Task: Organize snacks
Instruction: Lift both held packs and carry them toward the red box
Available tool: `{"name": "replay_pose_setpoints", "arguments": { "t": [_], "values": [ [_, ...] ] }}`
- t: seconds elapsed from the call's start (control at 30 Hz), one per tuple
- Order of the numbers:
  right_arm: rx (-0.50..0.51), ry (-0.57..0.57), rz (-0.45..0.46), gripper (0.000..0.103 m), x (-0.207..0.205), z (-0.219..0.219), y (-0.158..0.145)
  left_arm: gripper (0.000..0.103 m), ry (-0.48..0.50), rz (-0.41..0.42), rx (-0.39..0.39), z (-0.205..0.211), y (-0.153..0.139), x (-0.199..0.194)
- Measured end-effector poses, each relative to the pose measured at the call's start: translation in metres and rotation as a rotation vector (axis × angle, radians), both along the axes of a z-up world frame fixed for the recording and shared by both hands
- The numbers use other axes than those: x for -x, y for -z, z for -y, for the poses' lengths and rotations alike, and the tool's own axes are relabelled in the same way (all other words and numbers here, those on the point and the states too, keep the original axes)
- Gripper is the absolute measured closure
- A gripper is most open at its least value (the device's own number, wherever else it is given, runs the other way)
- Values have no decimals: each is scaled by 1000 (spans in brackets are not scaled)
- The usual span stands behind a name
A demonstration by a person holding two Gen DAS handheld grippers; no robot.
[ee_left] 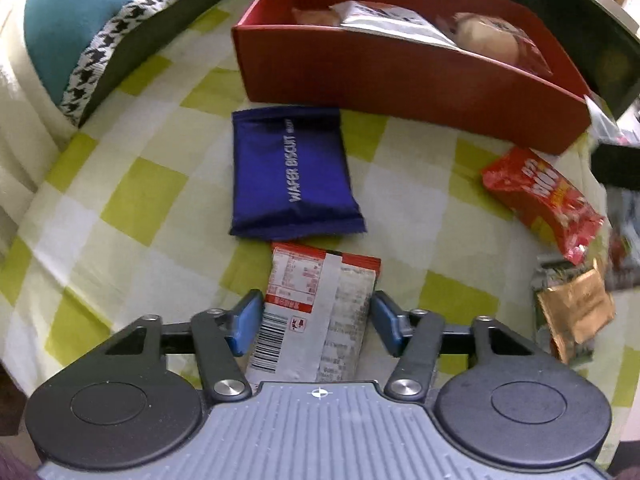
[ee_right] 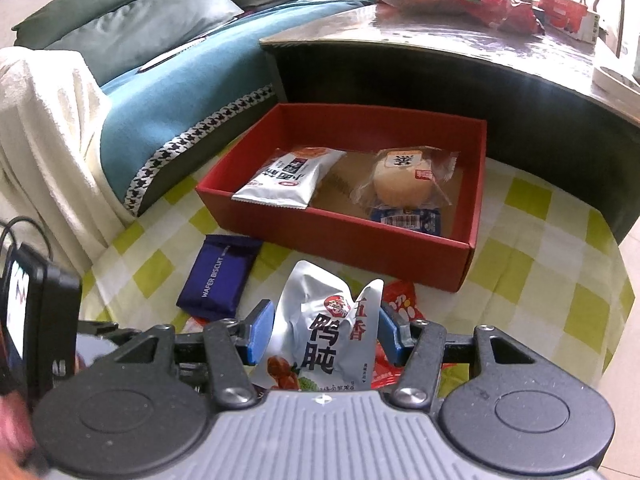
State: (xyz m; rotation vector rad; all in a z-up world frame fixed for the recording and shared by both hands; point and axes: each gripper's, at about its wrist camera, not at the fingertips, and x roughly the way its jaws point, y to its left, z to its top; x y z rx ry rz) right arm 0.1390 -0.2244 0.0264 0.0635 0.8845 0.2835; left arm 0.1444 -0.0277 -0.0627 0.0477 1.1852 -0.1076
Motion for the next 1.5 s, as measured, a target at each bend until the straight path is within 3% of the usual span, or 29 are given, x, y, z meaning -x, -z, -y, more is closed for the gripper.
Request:
{"name": "replay_pose_setpoints", "arguments": {
  "t": [0.1,0.13,0.17,0.27,0.4,0.43,0.57,0.67,0.73,0.77,0.83,0.97,1.17,1.2,1.3,1.37,1.43,1.5],
  "values": [
    [-4,3,8,47,-2,0,-2,53,-21,-19,77,-7,-6,4],
    [-6,0,12,47,-1,-1,-4,72,-25,-17,88,-10,-9,5],
    [-7,-3,17,47,-1,-2,-5,74,-28,-17,102,-12,-12,6],
    [-7,0,24,47,1,-2,-6,68,-34,-16,125,-16,-16,6],
    [-6,10,18,47,0,0,-4,29,-62,-23,122,-9,-11,3],
    [-7,10,19,47,0,1,-5,26,-43,-17,115,-4,-11,4],
    [-11,12,18,47,1,4,-5,23,72,36,54,23,-15,8],
    [-15,14,17,47,2,7,-5,23,179,15,16,44,-7,11],
    [-14,15,13,47,3,8,-4,24,223,10,-64,55,5,14],
    [-12,18,11,47,3,8,-4,26,213,9,-41,51,6,14],
    [-13,23,10,47,3,10,-4,40,182,4,-35,43,1,11],
    [-16,25,19,47,3,9,-6,44,109,-34,20,23,-1,6],
    [-13,19,36,47,4,6,-8,54,97,-3,83,14,-21,14],
    [-14,21,39,47,4,6,-9,76,92,6,102,11,-26,15],
    [-21,30,53,47,5,9,-12,72,81,26,137,9,-38,16],
    [-22,36,55,47,4,10,-13,58,95,34,93,16,-35,16],
    [-21,36,51,47,4,10,-12,34,107,17,88,23,-27,17],
    [-21,33,47,47,4,9,-11,28,139,-2,84,32,-18,17]
  ]
}}
